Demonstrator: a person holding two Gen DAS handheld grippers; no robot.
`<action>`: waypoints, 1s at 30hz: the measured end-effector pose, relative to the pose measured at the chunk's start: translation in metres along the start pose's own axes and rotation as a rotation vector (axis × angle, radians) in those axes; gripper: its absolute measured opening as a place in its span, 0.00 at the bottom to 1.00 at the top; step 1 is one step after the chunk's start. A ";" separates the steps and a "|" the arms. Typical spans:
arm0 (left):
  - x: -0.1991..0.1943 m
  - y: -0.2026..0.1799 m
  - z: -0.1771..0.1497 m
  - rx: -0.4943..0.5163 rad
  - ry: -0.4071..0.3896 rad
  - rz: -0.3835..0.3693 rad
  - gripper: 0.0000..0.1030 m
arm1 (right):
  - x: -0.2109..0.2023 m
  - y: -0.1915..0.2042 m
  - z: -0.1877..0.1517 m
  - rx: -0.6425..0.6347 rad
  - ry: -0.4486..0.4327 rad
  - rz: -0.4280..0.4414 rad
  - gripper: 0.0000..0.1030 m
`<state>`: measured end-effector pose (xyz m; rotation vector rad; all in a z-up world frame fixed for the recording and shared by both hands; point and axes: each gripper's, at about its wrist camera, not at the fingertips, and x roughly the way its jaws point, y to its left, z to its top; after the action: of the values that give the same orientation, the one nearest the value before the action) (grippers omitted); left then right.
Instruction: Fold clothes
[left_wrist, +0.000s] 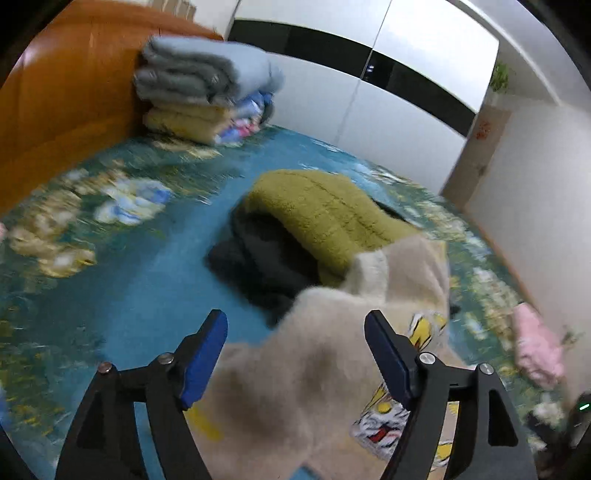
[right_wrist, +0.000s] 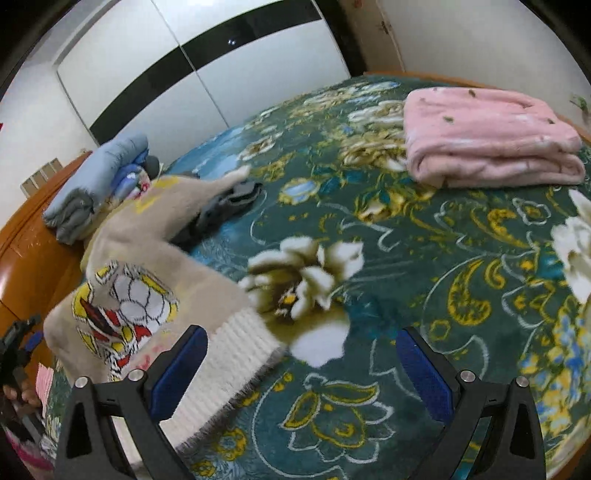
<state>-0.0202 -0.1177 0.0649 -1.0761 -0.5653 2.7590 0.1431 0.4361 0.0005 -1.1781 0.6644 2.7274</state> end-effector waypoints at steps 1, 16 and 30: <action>0.008 0.006 0.001 -0.044 0.036 -0.049 0.76 | 0.002 0.002 -0.002 -0.013 0.009 -0.001 1.00; 0.005 -0.049 -0.061 0.067 0.149 -0.255 0.29 | 0.019 0.053 0.028 -0.178 0.044 0.015 1.00; 0.005 -0.116 -0.152 0.247 0.289 -0.328 0.30 | 0.064 0.196 0.097 -0.311 0.146 0.305 1.00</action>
<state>0.0770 0.0351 0.0039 -1.1735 -0.3174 2.2688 -0.0170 0.2956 0.0827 -1.4620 0.4788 3.1099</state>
